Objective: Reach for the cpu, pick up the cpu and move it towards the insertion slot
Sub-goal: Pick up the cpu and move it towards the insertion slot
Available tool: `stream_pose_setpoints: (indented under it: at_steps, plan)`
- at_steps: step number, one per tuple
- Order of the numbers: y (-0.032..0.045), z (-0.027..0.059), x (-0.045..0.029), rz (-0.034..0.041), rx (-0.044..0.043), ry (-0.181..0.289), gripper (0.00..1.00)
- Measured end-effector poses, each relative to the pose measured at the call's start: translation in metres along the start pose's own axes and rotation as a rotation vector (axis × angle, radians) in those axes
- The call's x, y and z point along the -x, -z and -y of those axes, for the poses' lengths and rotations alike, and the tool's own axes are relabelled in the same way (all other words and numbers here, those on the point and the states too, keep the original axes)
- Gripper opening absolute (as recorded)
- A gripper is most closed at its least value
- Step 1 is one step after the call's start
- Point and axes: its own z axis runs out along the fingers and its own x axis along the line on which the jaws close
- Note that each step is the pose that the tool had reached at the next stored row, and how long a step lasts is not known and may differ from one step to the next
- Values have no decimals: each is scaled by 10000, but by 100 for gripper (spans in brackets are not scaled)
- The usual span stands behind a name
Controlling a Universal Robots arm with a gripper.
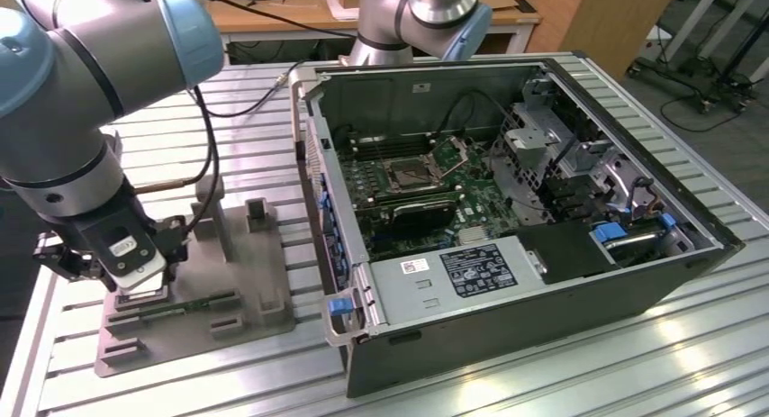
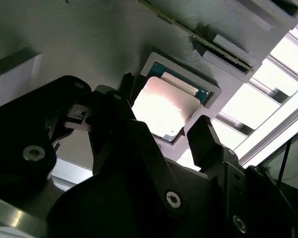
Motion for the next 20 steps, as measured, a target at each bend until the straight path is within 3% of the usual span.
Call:
stream_pose_setpoints:
  at_steps: [5,6,11,12,20]
  plan:
    - [-15,-1,-1,-1,-2,-27,69]
    - [-15,-1,-1,-1,-1,-27,62]
    - [-17,-1,-1,-1,-1,-27,61]
    - [-17,-1,-1,0,-1,-26,55]
    - [-20,-1,-1,0,-1,-27,55]
